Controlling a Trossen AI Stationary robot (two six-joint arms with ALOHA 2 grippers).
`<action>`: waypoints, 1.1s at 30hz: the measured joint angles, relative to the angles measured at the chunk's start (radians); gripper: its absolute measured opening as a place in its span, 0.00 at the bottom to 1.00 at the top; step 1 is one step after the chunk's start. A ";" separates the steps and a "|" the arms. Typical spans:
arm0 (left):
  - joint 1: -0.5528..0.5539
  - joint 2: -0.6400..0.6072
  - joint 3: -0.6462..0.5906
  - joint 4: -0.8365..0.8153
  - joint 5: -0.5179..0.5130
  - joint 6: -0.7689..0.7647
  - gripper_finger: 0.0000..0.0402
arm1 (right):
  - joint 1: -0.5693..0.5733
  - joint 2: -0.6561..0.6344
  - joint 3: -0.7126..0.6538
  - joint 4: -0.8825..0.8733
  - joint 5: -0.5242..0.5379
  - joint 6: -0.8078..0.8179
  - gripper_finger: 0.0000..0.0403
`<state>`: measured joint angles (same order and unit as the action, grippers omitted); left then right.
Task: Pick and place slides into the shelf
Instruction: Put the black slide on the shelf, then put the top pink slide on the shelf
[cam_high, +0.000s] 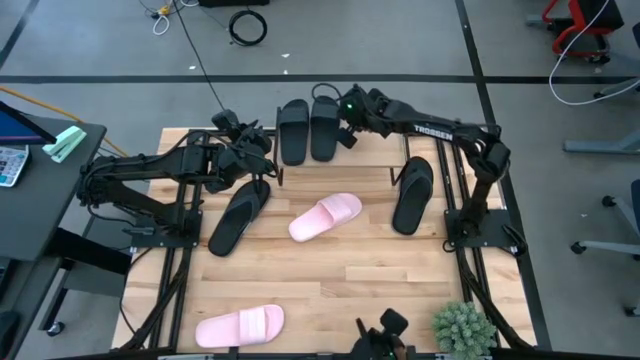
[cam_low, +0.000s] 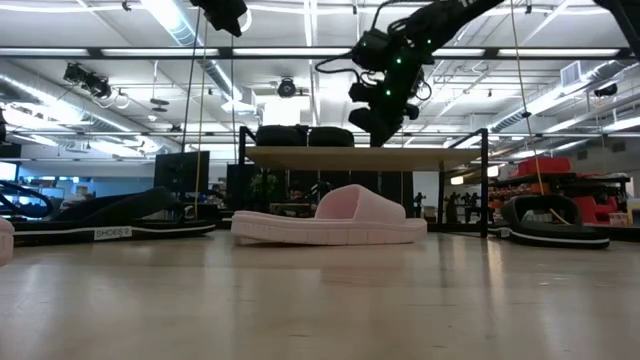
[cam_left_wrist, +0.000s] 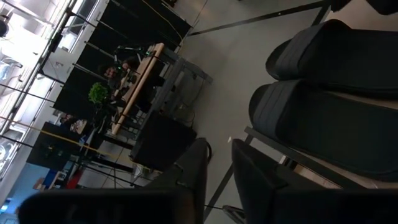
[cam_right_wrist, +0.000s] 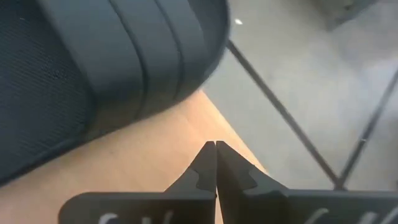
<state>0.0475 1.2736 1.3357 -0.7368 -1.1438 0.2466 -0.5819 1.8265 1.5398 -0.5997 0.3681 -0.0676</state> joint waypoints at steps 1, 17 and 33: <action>0.000 0.000 0.000 0.000 0.000 0.000 0.19 | -0.004 0.006 0.000 0.007 -0.022 0.002 0.01; 0.000 0.000 0.000 0.000 0.000 0.000 0.18 | 0.002 0.016 0.000 0.125 -0.195 -0.009 0.00; -0.002 0.000 0.000 -0.001 0.013 0.000 0.18 | 0.077 -0.079 -0.001 0.039 -0.085 -0.004 0.00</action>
<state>0.0456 1.2739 1.3357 -0.7380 -1.1306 0.2462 -0.5046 1.7476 1.5387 -0.5607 0.2829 -0.0715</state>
